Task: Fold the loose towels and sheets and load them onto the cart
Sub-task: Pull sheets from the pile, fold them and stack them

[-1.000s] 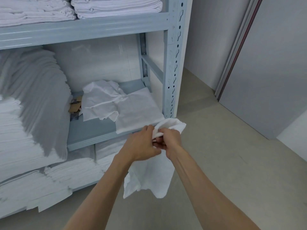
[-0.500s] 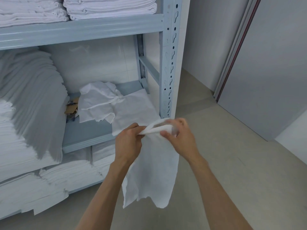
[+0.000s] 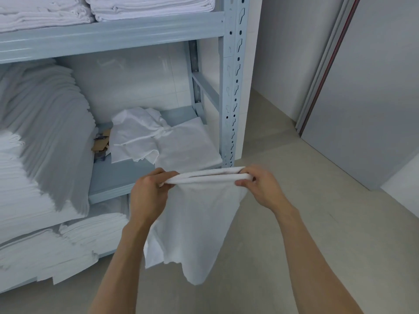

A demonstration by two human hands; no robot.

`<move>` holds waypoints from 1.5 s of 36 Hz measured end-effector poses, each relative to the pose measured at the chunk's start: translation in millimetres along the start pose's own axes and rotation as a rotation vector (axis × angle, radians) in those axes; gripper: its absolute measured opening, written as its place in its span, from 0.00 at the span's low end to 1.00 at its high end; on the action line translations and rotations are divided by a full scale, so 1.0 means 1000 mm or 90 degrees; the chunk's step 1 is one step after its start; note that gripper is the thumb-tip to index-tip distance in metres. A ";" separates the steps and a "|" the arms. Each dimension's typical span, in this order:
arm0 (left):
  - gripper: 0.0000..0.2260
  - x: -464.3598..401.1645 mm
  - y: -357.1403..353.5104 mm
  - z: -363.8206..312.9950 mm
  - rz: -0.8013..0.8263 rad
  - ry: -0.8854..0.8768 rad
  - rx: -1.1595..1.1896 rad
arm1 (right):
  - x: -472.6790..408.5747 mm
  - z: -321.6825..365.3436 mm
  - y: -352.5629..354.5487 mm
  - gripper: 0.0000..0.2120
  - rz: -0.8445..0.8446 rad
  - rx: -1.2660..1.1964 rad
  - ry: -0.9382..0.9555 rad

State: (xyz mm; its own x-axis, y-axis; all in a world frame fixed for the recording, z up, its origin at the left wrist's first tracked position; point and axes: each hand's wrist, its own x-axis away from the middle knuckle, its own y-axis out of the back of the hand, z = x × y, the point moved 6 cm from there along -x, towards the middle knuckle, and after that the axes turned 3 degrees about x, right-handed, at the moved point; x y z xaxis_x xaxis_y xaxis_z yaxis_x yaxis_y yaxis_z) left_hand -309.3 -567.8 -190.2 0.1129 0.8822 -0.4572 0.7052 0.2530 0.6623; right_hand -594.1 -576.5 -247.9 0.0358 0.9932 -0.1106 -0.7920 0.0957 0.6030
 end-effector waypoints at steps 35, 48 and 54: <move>0.13 -0.043 0.021 -0.040 0.235 -0.106 -0.018 | 0.006 0.144 -0.037 0.39 0.116 0.308 0.156; 0.26 -0.023 0.062 0.027 -0.028 0.025 0.064 | -0.017 0.172 -0.088 0.14 0.074 0.348 0.224; 0.29 0.018 0.043 0.096 -0.189 0.286 0.393 | -0.036 0.191 -0.078 0.16 0.080 0.335 0.229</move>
State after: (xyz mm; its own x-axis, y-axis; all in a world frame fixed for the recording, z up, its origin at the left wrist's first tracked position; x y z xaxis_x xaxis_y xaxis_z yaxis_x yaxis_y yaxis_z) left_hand -209.8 -579.1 -227.3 -0.3382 0.9208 -0.1944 0.9346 0.3528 0.0453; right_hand -416.8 -607.0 -140.3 -0.3161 0.9235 -0.2172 -0.3695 0.0911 0.9248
